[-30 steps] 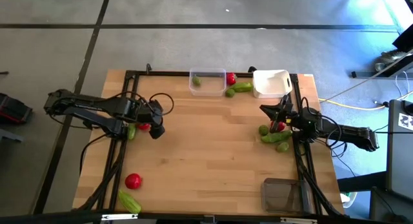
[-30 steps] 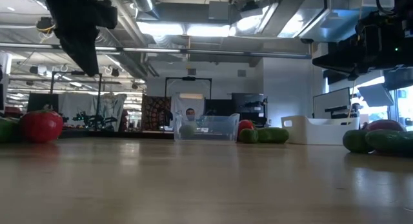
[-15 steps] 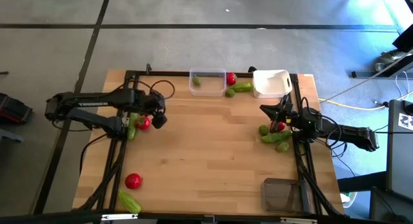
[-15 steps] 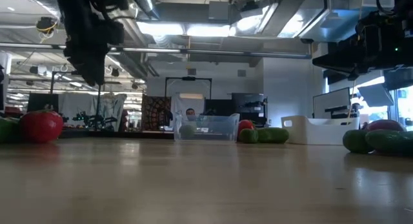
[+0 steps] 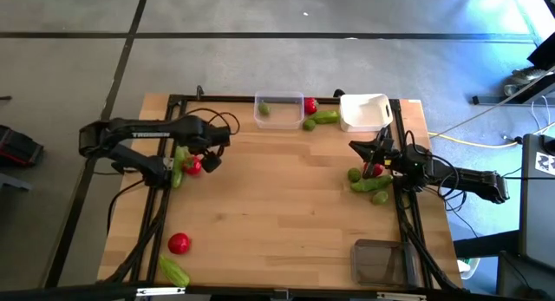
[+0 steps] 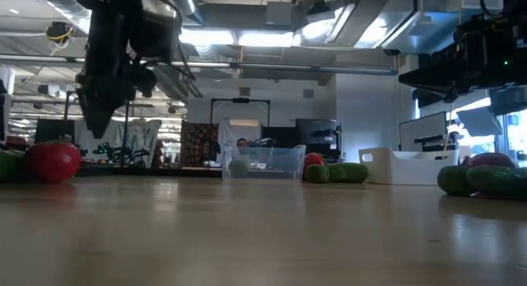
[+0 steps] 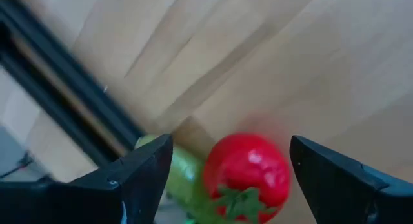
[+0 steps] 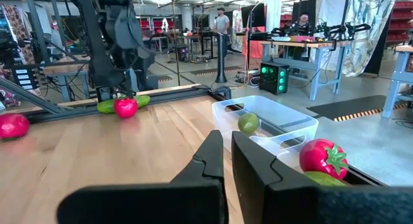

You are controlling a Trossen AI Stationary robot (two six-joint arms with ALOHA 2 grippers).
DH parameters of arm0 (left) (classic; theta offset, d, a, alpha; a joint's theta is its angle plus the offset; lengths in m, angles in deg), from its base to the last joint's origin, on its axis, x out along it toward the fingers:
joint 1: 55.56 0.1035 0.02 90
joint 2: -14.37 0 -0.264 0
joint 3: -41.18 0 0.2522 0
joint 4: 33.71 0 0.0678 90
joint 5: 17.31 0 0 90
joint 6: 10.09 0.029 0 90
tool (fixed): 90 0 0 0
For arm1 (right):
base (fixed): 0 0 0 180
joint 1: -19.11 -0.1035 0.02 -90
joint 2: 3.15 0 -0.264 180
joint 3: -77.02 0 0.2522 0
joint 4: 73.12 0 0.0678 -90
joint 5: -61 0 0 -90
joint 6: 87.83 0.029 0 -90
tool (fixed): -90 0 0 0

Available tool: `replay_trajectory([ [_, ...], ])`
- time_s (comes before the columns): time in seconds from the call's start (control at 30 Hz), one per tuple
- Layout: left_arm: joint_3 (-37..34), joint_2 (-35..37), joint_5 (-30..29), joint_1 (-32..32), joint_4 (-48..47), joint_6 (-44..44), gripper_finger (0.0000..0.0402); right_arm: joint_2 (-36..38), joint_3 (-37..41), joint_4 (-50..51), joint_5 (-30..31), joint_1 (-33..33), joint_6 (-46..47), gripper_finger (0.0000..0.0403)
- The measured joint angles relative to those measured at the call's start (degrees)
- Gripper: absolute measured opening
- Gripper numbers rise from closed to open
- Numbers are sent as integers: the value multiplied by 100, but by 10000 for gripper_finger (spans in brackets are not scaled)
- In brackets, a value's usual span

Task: Sort produce into baskets
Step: Put the red tomato into the white bin

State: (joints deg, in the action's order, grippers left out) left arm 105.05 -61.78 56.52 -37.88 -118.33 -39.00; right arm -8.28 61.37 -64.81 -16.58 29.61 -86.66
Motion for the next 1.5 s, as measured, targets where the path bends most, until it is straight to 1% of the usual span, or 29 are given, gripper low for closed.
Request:
replay_trajectory([
  [0.1,1,-168,198,-1,-179,-15,308,-1,0,1,1,1,0,19],
  [0.2,2,-290,585,-1,-198,-37,308,0,0,-1,1,2,0,19],
  [0.37,0,-499,546,-1,-535,-231,308,0,0,1,-1,1,0,19],
  [0.6,0,-620,540,-10,-528,-120,308,-2,0,1,0,1,0,19],
  [0.7,0,-619,715,-12,-484,-69,308,0,0,1,-1,1,0,19],
  [0.8,-32,-617,732,-12,-503,-46,308,0,0,1,0,0,0,19],
  [1.0,-633,-617,873,61,-257,102,305,-2,0,-1,-1,0,0,19],
  [1.2,-1116,-614,1151,122,525,385,304,0,0,1,-1,1,0,19],
  [1.3,-1185,-614,1163,122,653,488,292,0,0,1,-1,0,-2,19],
  [1.5,-1185,-595,1161,95,701,490,236,0,0,0,-1,0,0,19],
])
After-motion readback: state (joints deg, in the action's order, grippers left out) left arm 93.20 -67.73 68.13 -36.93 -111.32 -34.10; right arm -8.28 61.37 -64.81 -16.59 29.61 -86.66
